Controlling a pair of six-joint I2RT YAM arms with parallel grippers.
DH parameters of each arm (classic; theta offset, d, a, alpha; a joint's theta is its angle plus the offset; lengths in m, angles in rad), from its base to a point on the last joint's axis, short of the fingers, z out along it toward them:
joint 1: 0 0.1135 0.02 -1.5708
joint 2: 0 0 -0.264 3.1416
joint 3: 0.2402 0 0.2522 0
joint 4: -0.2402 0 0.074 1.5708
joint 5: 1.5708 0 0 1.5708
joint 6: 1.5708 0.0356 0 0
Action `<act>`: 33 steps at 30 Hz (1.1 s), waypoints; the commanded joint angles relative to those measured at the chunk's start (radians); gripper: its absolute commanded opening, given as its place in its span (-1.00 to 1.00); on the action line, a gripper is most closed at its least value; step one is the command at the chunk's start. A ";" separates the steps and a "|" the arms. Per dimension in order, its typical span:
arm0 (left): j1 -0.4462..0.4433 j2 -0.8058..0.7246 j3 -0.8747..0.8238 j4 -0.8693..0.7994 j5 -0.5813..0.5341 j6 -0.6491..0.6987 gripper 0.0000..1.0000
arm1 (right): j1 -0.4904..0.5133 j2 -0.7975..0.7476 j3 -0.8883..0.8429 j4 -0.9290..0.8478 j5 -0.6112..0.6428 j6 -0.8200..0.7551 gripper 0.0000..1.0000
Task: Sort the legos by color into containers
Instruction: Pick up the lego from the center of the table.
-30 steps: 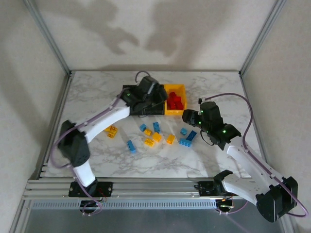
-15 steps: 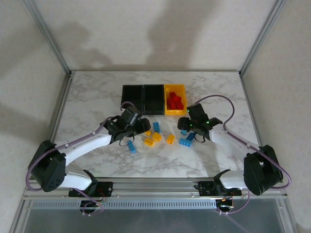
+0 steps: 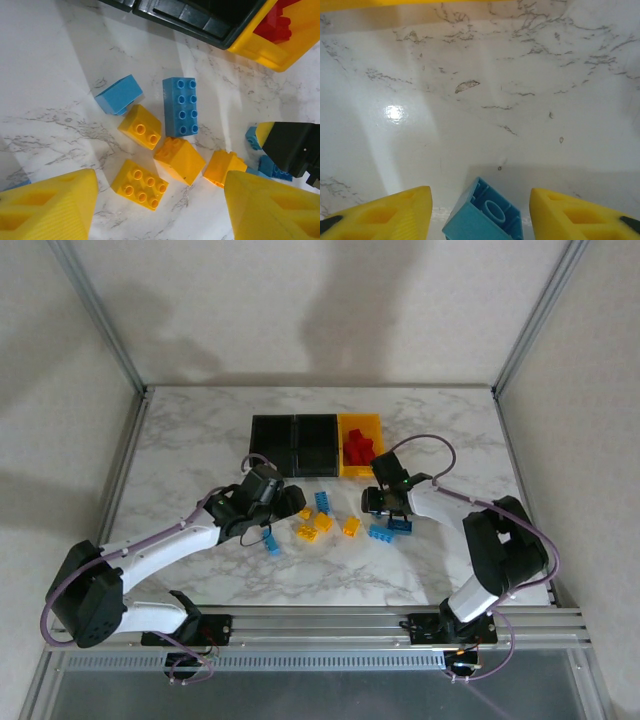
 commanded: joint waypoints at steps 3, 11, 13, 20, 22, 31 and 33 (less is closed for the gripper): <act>0.008 0.001 -0.013 0.009 -0.024 -0.008 0.36 | -0.001 0.030 0.018 -0.010 0.001 -0.018 -0.01; 0.010 0.005 -0.018 0.008 -0.034 -0.014 0.35 | 0.014 0.036 0.037 -0.032 -0.006 -0.026 -0.43; 0.011 -0.003 -0.026 0.009 -0.046 -0.022 0.35 | 0.017 0.032 0.048 -0.042 -0.002 -0.030 -0.54; 0.039 -0.061 -0.062 0.001 -0.074 -0.050 0.36 | 0.045 0.017 0.134 -0.090 0.010 -0.041 -0.73; 0.051 -0.085 -0.075 -0.008 -0.082 -0.058 0.36 | 0.058 0.011 0.180 -0.107 0.010 -0.042 -0.73; 0.107 -0.197 -0.135 -0.047 -0.099 -0.087 0.37 | 0.095 0.113 0.461 -0.115 -0.051 -0.064 -0.70; 0.116 -0.211 -0.144 -0.052 -0.096 -0.093 0.37 | 0.098 0.168 0.526 -0.109 -0.065 -0.067 -0.69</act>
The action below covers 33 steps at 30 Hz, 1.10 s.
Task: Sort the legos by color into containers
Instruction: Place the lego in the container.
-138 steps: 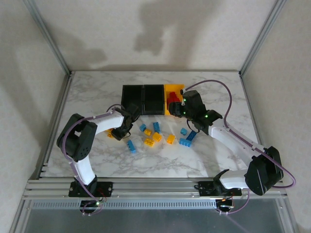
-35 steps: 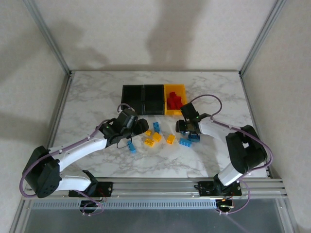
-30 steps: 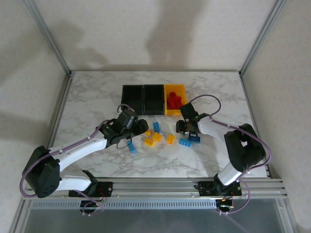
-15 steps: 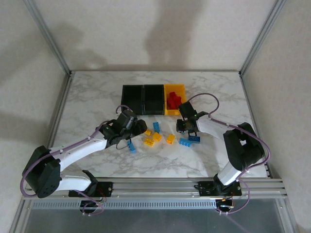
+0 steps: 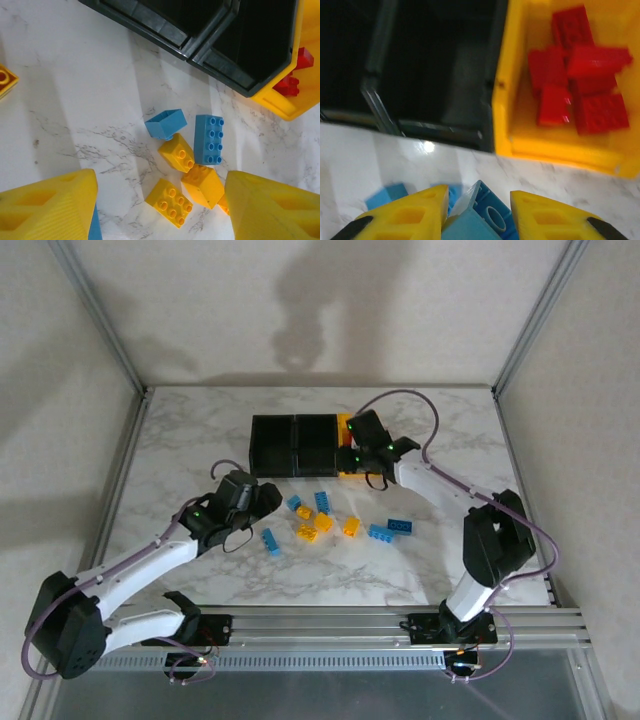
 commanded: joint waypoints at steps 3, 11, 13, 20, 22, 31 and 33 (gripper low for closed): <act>0.025 -0.045 -0.031 -0.049 -0.025 -0.030 0.37 | 0.015 0.159 0.158 0.001 -0.049 -0.020 -0.69; 0.038 -0.074 -0.043 -0.071 -0.024 -0.040 0.37 | 0.018 0.373 0.397 -0.009 -0.072 -0.030 -0.63; 0.039 -0.069 -0.046 -0.070 -0.020 -0.043 0.37 | 0.018 0.430 0.463 -0.022 -0.075 -0.027 -0.61; 0.039 -0.066 -0.053 -0.064 -0.016 -0.046 0.36 | 0.016 0.540 0.572 -0.020 -0.071 -0.010 -0.55; 0.039 -0.066 -0.053 -0.065 -0.016 -0.047 0.36 | 0.017 0.557 0.589 -0.015 -0.078 -0.005 -0.48; 0.039 -0.065 -0.058 -0.061 -0.014 -0.055 0.36 | 0.020 0.535 0.618 -0.024 -0.075 -0.009 -0.06; 0.039 -0.061 -0.057 -0.057 -0.013 -0.054 0.36 | 0.020 0.510 0.603 -0.023 -0.068 -0.011 -0.05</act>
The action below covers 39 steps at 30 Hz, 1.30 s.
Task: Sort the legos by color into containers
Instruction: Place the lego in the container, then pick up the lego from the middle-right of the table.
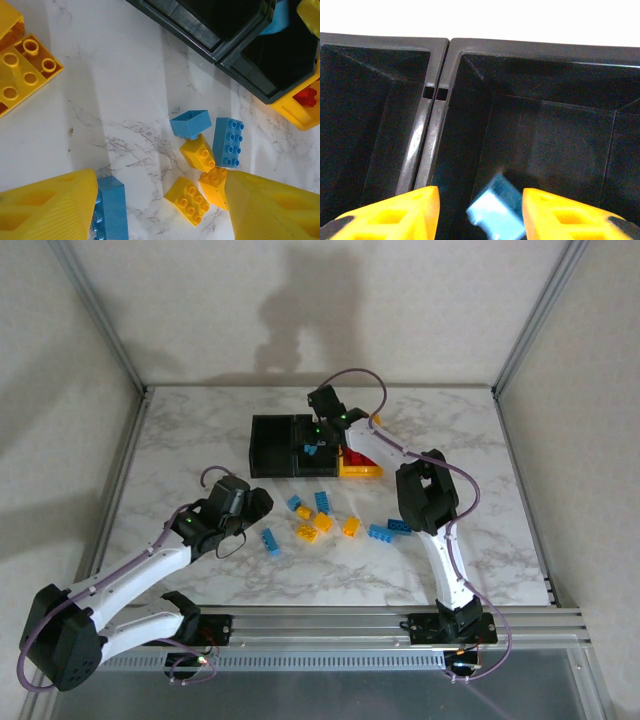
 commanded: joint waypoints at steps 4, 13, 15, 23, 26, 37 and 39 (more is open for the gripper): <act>0.010 0.006 -0.013 -0.003 0.001 -0.015 0.36 | 0.011 -0.115 -0.031 -0.009 0.019 -0.011 -0.01; -0.036 0.073 0.031 0.082 0.086 0.058 0.39 | 0.013 -0.471 -0.404 0.037 0.073 0.014 0.06; -0.054 0.104 0.049 0.117 0.134 0.087 0.39 | 0.012 -0.564 -0.519 0.027 0.095 0.028 0.15; -0.161 0.223 0.119 0.263 0.267 0.172 0.42 | -0.013 -0.870 -0.884 -0.102 0.168 0.127 0.43; -0.210 0.267 0.157 0.287 0.294 0.208 0.43 | -0.031 -0.954 -0.975 -0.161 0.192 0.151 0.53; -0.283 0.367 0.214 0.297 0.311 0.240 0.44 | -0.127 -1.006 -1.132 -0.178 0.194 0.155 0.70; -0.288 0.370 0.216 0.294 0.304 0.239 0.44 | -0.143 -0.977 -1.134 -0.157 0.182 0.156 0.71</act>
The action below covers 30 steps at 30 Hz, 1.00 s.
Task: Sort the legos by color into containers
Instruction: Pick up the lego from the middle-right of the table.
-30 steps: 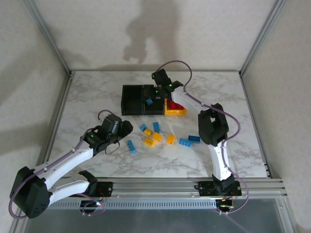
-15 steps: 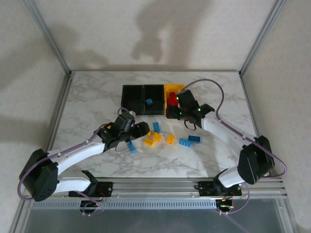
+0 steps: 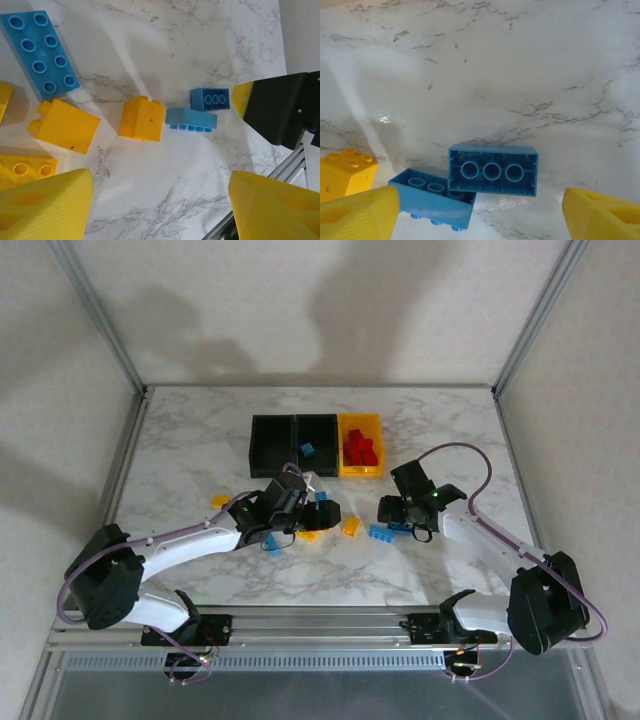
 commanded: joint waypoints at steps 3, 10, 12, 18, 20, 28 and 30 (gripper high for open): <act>-0.015 0.008 0.025 0.004 -0.004 0.023 0.43 | -0.048 0.071 -0.025 0.074 -0.021 0.009 0.71; -0.016 0.001 0.007 0.001 -0.017 0.014 0.43 | -0.065 0.150 -0.041 0.124 -0.051 0.002 0.69; -0.016 0.004 0.006 0.004 -0.019 0.014 0.43 | -0.066 0.165 -0.052 0.140 -0.067 0.000 0.67; -0.017 0.018 0.003 0.008 -0.020 0.010 0.42 | -0.064 0.194 -0.069 0.161 -0.084 -0.003 0.62; -0.017 0.018 0.001 0.008 -0.021 0.009 0.42 | -0.065 0.208 -0.075 0.167 -0.087 -0.002 0.57; -0.015 0.005 -0.006 0.004 -0.035 0.007 0.41 | -0.065 0.215 -0.037 0.152 -0.078 -0.015 0.02; -0.015 0.000 -0.012 0.011 -0.036 0.003 0.42 | -0.064 0.198 -0.006 0.124 -0.065 -0.023 -0.01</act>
